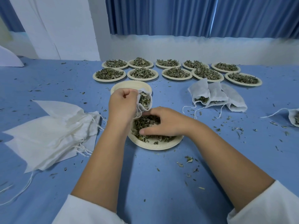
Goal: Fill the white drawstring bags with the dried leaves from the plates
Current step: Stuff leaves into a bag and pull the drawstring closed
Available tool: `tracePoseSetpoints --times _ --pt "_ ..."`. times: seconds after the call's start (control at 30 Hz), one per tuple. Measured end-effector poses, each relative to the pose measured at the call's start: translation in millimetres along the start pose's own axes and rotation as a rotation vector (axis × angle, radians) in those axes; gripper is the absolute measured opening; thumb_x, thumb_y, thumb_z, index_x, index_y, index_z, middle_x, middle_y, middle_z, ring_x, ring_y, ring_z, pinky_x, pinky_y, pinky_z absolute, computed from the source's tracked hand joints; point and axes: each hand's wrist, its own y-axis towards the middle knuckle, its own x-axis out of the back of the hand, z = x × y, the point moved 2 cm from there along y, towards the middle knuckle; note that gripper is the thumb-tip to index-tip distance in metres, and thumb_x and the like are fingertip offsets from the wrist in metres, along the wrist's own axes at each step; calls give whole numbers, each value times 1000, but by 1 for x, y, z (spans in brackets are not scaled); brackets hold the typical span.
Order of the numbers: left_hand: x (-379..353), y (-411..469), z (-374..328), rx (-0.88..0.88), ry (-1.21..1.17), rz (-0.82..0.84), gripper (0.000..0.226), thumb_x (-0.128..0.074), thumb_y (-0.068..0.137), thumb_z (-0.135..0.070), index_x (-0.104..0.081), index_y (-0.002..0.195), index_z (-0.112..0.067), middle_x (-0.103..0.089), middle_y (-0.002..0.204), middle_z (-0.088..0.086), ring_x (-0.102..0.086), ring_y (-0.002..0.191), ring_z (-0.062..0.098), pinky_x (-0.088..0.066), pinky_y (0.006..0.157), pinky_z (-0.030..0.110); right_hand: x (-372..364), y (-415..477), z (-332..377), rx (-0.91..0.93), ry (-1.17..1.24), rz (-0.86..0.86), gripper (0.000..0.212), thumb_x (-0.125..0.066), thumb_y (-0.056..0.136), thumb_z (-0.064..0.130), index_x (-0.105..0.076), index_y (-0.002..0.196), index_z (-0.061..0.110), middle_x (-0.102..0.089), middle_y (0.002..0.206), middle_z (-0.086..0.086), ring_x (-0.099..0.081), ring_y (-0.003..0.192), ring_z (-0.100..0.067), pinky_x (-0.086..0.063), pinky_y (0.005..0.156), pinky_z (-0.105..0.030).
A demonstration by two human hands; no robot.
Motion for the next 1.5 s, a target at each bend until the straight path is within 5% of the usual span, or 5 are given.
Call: tracePoseSetpoints --times 0.27,0.53,0.83,1.13,1.5 --pt "1 2 3 -25 72 0 27 -48 96 -9 -58 74 -21 -40 33 -15 -32 28 1 -25 33 10 0 2 -6 10 -98 -128 38 -74 84 33 -65 121 24 -60 121 1 -55 114 -18 -44 96 -31" --pt "1 4 4 -44 77 -5 29 -50 94 -9 -60 71 -23 -45 43 -9 -36 28 1 -27 32 10 -10 0 3 112 -68 -103 40 -71 81 46 -64 120 40 -46 98 15 -42 109 -14 -38 98 -31" --pt "0 7 6 -36 91 -24 24 -57 94 -14 -61 72 -24 -53 52 -10 -44 33 -3 -31 34 10 3 0 -3 61 -64 -188 28 -77 82 25 -72 110 26 -67 112 5 -57 104 -11 -45 87 -26" --pt "14 19 8 -71 42 -160 10 -57 93 -17 -65 87 -21 -58 68 -7 -45 39 -6 -39 44 14 32 -13 1 87 330 -320 15 -76 83 12 -75 95 22 -56 53 32 -51 50 11 -36 50 -3" --pt "-1 15 15 -171 141 -59 10 -56 92 -15 -65 87 -14 -54 66 -1 -48 42 -3 -43 49 14 43 -15 1 62 957 -519 20 -75 82 5 -75 91 22 -75 76 3 -68 70 -7 -56 73 -19"
